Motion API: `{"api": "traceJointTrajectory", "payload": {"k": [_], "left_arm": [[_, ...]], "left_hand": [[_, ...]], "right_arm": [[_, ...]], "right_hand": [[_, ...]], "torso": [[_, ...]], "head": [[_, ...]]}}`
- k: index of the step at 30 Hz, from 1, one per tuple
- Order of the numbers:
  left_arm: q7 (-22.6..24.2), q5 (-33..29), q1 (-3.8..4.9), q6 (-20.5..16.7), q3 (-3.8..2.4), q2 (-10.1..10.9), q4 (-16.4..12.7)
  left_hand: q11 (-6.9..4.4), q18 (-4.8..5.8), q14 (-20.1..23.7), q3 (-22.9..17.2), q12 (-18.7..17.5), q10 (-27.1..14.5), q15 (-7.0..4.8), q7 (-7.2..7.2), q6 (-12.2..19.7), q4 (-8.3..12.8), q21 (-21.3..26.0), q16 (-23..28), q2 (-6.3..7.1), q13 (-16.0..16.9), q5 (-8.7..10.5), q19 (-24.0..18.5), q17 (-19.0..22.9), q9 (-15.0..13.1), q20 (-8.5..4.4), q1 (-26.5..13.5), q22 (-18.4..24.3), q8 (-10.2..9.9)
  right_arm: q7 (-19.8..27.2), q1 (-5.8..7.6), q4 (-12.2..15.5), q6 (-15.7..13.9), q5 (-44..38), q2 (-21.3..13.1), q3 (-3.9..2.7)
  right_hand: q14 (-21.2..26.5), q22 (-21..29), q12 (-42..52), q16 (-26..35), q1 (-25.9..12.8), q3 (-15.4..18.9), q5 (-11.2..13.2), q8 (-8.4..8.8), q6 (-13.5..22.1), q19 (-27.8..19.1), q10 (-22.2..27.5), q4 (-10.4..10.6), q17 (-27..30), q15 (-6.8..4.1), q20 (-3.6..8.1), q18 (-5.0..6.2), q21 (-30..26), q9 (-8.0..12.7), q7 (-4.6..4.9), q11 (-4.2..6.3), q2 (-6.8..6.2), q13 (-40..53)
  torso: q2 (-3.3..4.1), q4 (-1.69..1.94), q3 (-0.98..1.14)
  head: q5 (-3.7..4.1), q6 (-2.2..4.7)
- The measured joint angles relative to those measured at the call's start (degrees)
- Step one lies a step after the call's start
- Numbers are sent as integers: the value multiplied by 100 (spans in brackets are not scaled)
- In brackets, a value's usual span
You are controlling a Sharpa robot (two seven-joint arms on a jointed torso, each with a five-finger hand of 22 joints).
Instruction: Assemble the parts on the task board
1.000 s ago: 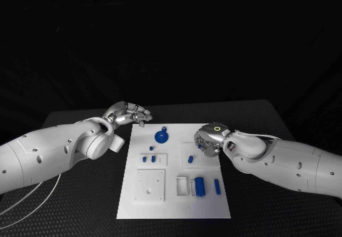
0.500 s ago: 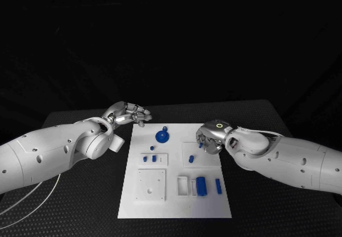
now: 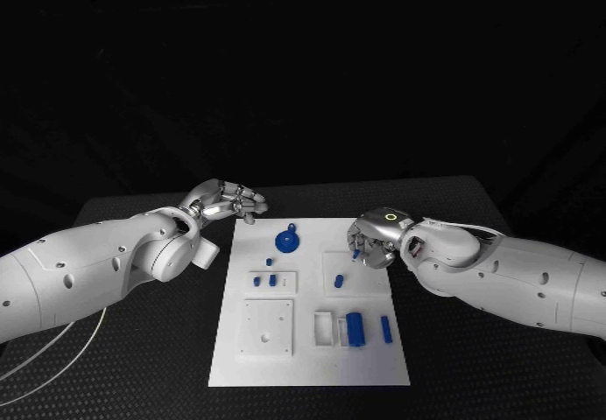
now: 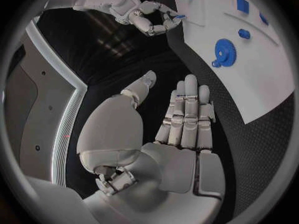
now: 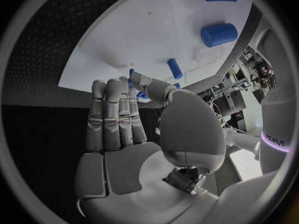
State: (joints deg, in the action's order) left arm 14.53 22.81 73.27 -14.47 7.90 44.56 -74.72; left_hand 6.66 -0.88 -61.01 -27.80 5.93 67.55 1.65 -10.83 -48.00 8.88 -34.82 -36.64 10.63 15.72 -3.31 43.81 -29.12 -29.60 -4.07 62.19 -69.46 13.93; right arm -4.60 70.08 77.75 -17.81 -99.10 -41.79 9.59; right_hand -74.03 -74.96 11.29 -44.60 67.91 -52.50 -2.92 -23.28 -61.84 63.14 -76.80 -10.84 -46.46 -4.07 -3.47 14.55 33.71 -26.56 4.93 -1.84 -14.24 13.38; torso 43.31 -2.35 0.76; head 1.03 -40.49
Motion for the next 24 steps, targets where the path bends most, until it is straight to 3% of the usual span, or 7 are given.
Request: {"api": "traceJointTrajectory", "payload": {"k": [12, 19, 24], "left_arm": [[0, -36, 0, -4, 0, -12, 58], [9, -78, 0, -9, 0, -46, 154], [12, -103, 0, -23, 0, -91, 278]], "left_hand": [[-1, 1, 0, 0, 0, 0, 0, 0, 0, 0, 0, 0, 0, -5, 0, 0, -6, 5, 0, 0, -4, 0], [-1, 1, 0, 0, 0, 1, 0, 0, 0, 0, 0, 0, 0, -5, 0, 0, -10, 4, 0, 0, -4, 0], [-1, 0, 0, 0, 0, 1, 0, 0, 0, 1, 0, 0, 0, -4, 0, 0, -16, 4, 0, 0, -8, 0]], "right_arm": [[9, 44, 440, 12, 192, -51, -138], [-47, 70, 530, 6, 151, 178, -144], [-110, 111, 592, 6, 73, 448, -148]], "right_hand": [[-8, 0, -22, 0, -29, 16, -21, 4, 12, 0, 0, -48, -11, 9, 0, -1, 0, -4, -7, 0, 14, 13], [-7, 2, -22, 0, -29, 16, -20, 6, 13, -1, 1, -48, -12, 9, -1, -3, 23, -12, -7, 0, 14, 17], [-7, 2, -22, 0, -28, 16, -20, 7, 21, -1, 1, -48, -11, 9, -1, -4, 23, -18, -1, 0, 14, 21]], "torso": [[-3, -2, -4], [-6, 4, -6], [-8, 8, -7]], "head": [[-52, 0], [-117, 10], [-214, 13]]}}
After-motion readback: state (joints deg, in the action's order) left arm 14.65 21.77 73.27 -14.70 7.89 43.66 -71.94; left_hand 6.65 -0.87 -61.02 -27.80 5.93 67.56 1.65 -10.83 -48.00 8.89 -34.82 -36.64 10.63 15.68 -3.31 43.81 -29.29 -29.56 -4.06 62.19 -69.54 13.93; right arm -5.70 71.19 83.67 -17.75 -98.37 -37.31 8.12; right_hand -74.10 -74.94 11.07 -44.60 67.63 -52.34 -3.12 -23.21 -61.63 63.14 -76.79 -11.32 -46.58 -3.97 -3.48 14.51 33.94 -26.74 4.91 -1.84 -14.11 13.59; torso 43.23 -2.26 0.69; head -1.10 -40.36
